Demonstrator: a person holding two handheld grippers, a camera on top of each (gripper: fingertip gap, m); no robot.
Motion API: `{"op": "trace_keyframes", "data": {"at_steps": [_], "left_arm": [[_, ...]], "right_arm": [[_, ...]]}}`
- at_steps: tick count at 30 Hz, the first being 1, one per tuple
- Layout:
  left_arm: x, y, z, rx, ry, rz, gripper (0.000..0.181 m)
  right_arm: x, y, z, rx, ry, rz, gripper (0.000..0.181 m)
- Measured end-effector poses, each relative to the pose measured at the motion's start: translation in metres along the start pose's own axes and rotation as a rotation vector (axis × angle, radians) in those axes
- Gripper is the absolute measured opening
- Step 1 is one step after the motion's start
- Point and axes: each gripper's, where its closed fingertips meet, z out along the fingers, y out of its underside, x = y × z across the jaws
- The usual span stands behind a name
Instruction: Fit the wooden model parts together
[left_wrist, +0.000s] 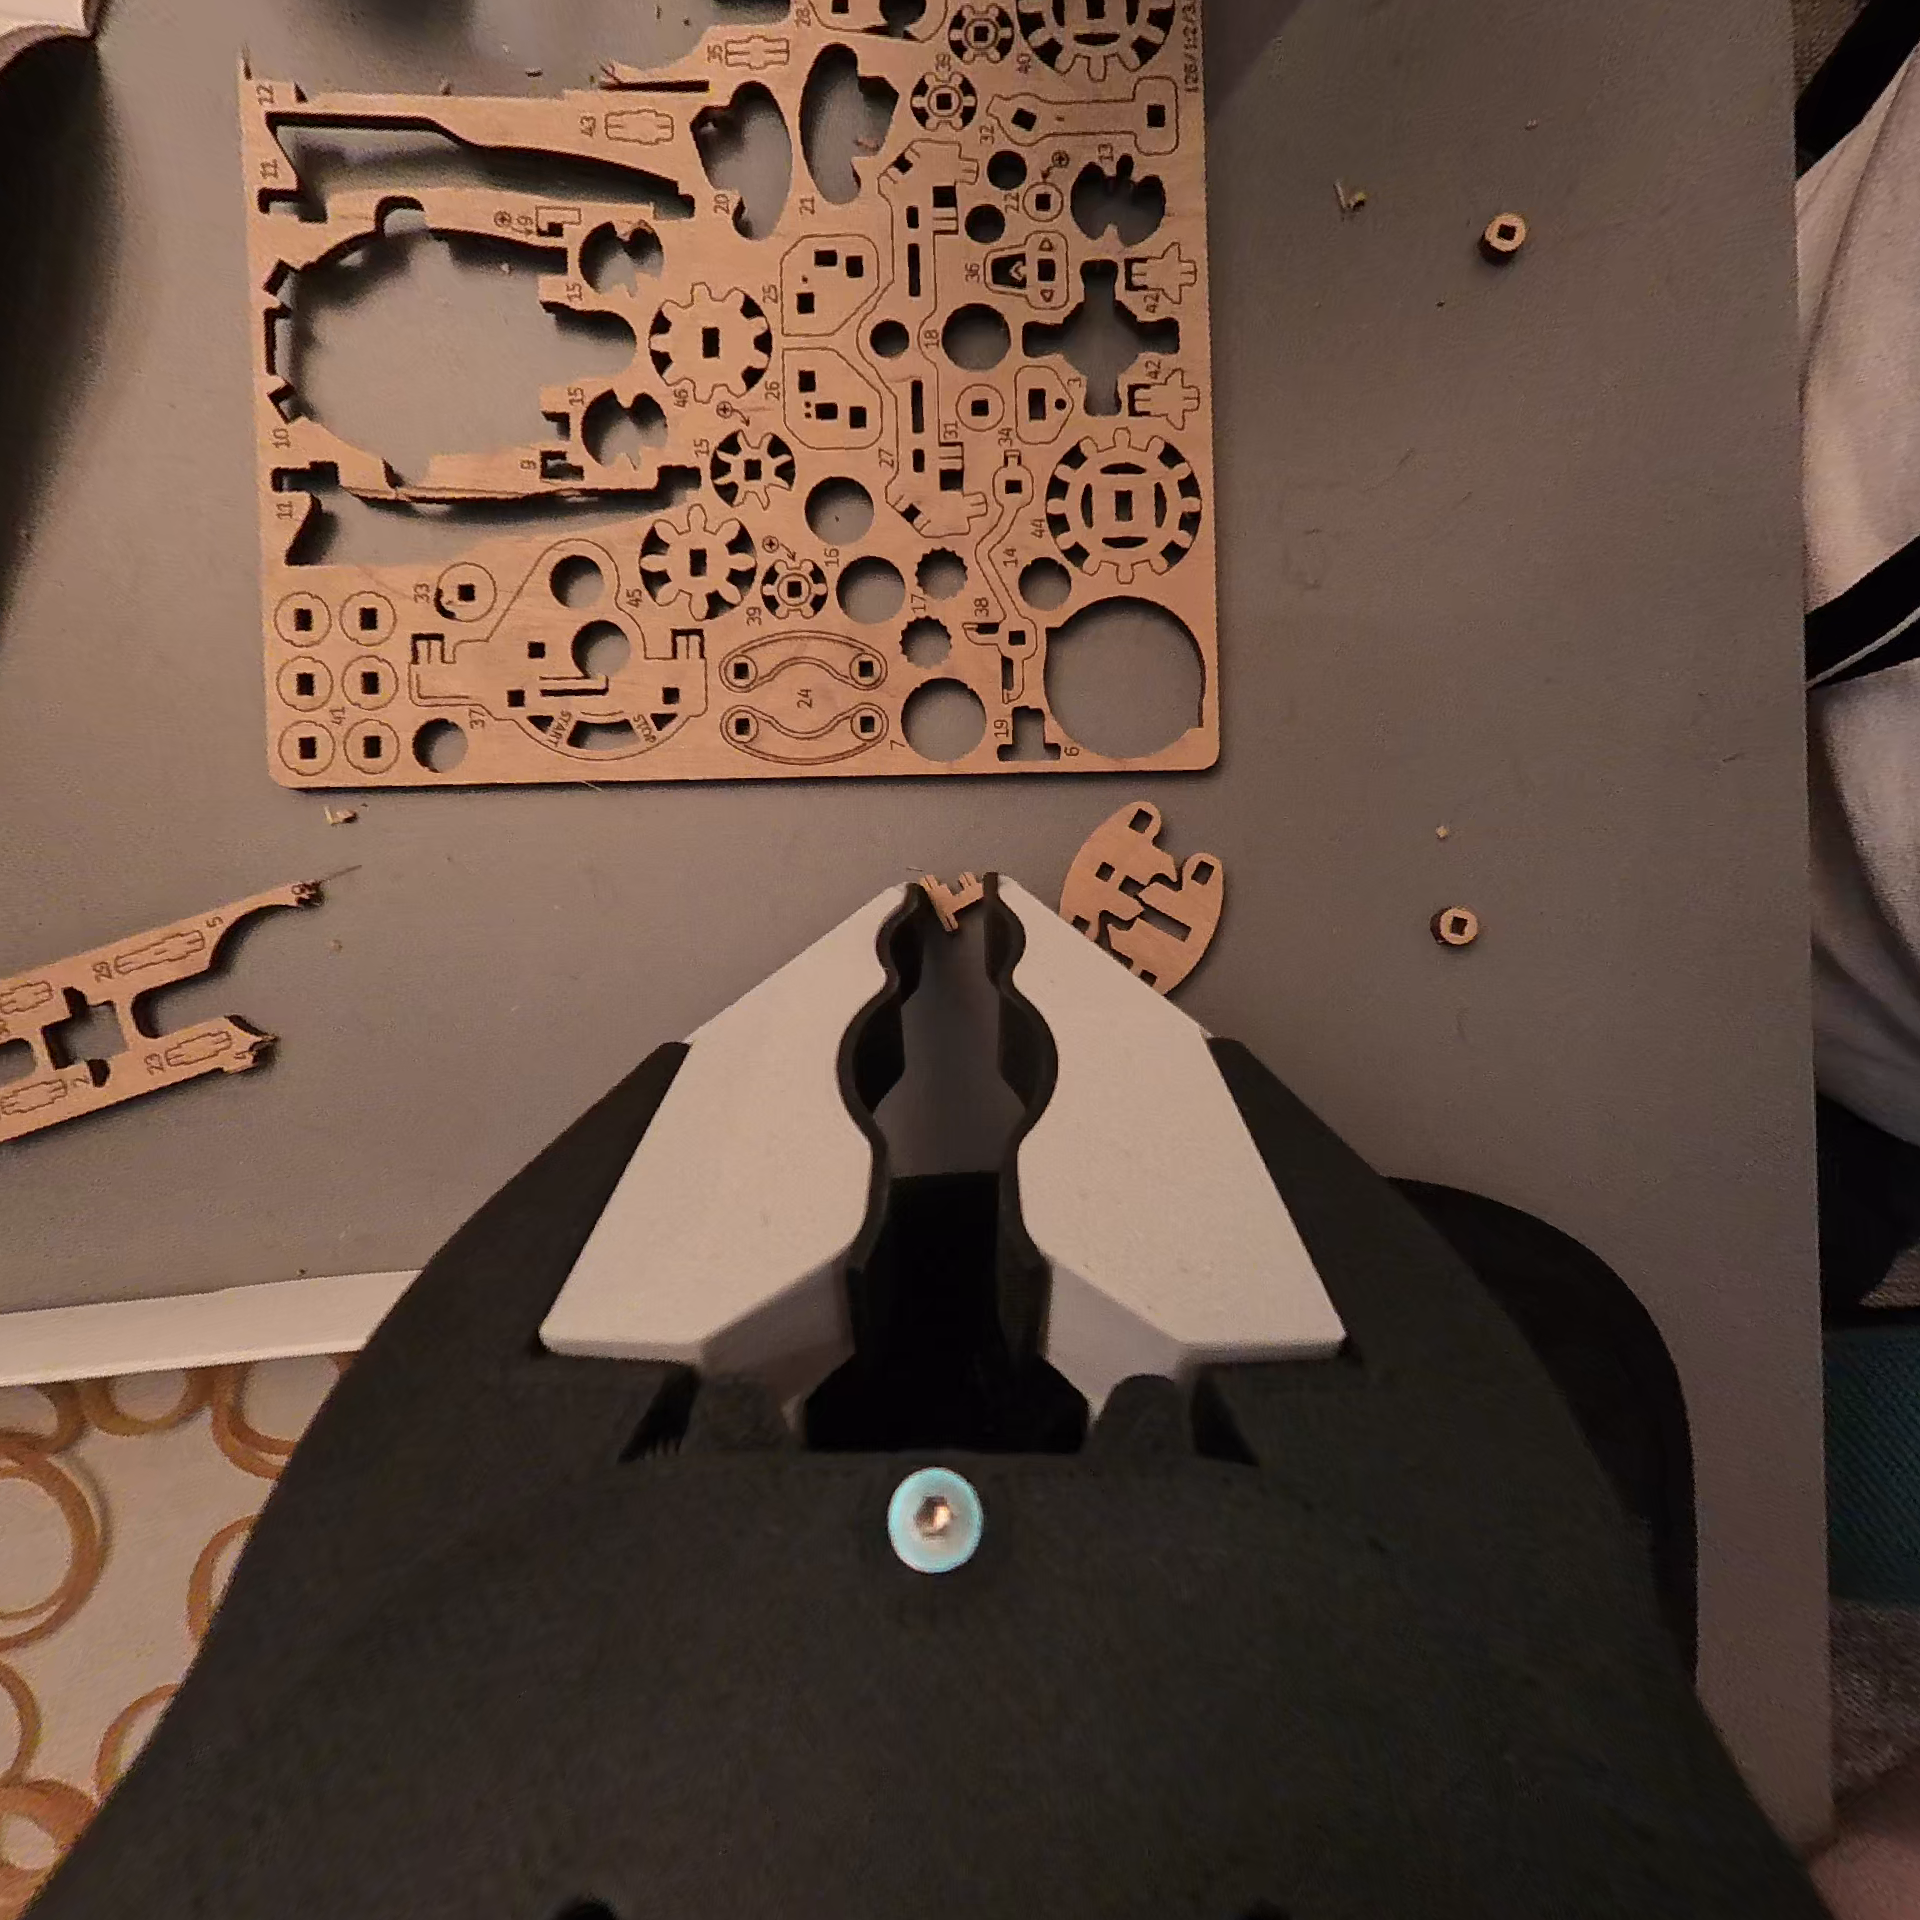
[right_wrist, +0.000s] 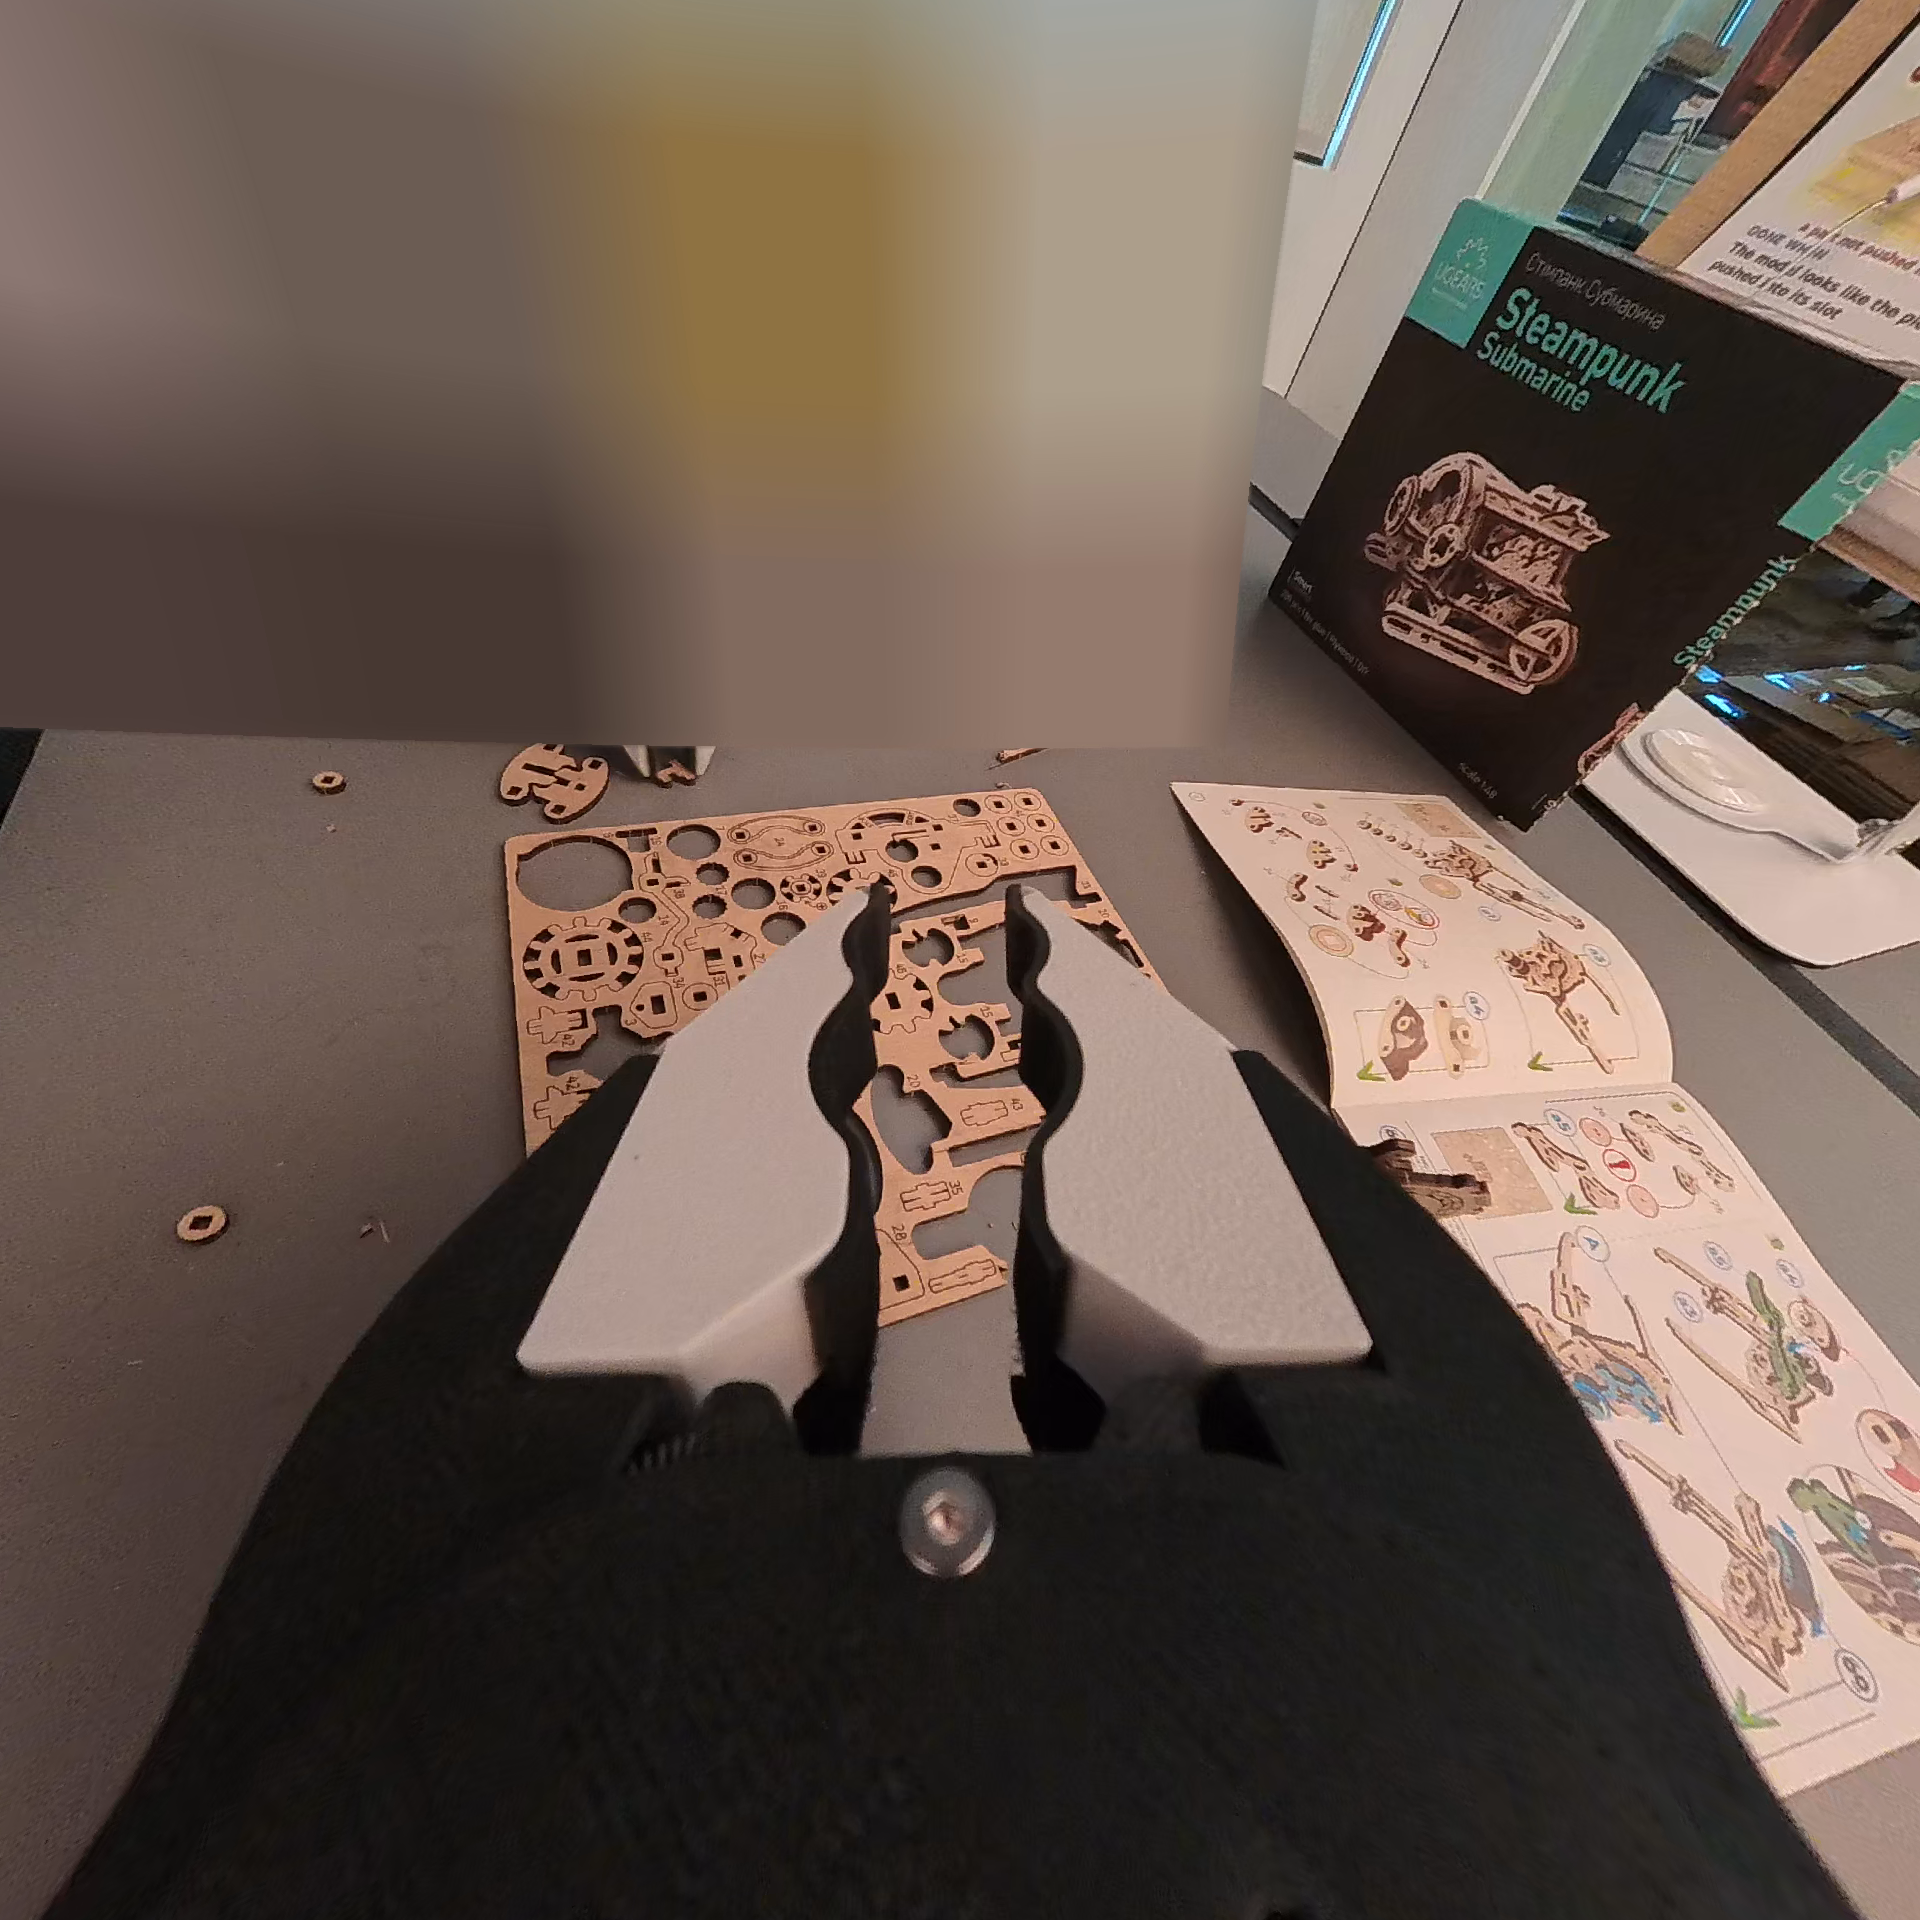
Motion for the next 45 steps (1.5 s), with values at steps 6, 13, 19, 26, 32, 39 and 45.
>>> {"op": "trace_keyframes", "data": {"at_steps": [6, 13, 19, 26, 32, 39, 45], "left_arm": [[-0.009, -0.014, -0.008, 0.098, -0.016, -0.07, 0.01], [-0.016, -0.046, -0.029, 0.408, 0.235, -0.43, 0.009], [-0.02, -0.048, -0.031, 0.461, 0.332, -0.52, 0.009], [-0.021, -0.049, -0.031, 0.463, 0.307, -0.503, 0.009], [-0.036, -0.045, -0.032, 0.443, 0.125, -0.397, 0.009], [-0.044, -0.038, -0.015, 0.239, -0.235, -0.101, 0.01], [-0.038, -0.05, -0.018, 0.23, -0.351, 0.035, 0.01]], "right_arm": [[-0.001, 0.002, 0.001, -0.01, -0.004, -0.007, 0.02], [-0.001, 0.004, 0.002, -0.02, 0.0, -0.019, 0.02], [-0.002, 0.004, 0.002, -0.019, 0.001, -0.028, 0.02], [-0.003, 0.005, 0.004, -0.029, 0.0, -0.041, 0.02], [-0.003, 0.007, 0.005, -0.031, 0.0, -0.037, 0.02], [-0.005, 0.007, 0.012, -0.035, -0.035, 0.095, 0.022], [-0.033, -0.024, 0.024, 0.041, -0.273, 0.506, 0.024]]}}
